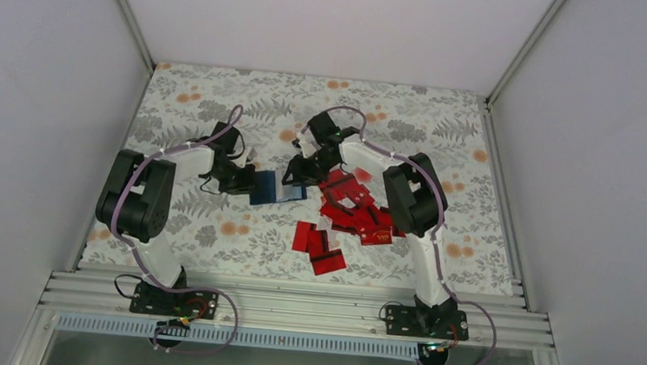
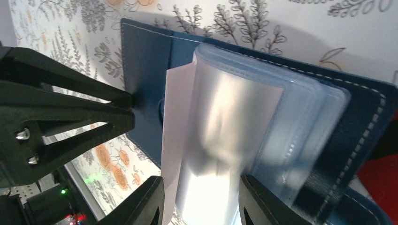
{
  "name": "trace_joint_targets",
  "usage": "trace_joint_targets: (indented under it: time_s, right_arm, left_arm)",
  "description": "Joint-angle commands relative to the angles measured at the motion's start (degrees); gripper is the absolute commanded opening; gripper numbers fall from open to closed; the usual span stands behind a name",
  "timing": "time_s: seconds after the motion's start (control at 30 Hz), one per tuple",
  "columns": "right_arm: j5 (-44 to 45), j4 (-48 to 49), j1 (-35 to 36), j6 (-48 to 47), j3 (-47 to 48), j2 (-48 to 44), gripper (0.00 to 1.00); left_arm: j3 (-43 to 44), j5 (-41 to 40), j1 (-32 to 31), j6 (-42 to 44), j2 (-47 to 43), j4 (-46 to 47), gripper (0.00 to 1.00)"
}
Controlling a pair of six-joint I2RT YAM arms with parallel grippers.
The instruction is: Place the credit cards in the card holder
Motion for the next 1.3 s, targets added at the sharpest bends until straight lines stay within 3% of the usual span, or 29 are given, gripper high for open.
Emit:
trace_joint_targets:
  time_s: [0.0, 0.7, 1.27]
  right_arm:
    - [-4.27, 1.82, 0.13, -0.41, -0.18, 1.36, 0.41]
    - [-18.41, 6.07, 1.71, 2.45, 8.85, 8.75, 0.41]
    - [-28.61, 17.31, 1.81, 7.99, 10.89, 11.57, 0.40]
  left_arm:
    - [1.12, 0.03, -0.19, 0.85, 1.39, -0.29, 0.21]
    - [1.66, 3.61, -0.32, 0.25, 0.38, 0.65, 0.18]
    - [3.62, 5.45, -0.27, -1.35, -6.39, -2.36, 0.18]
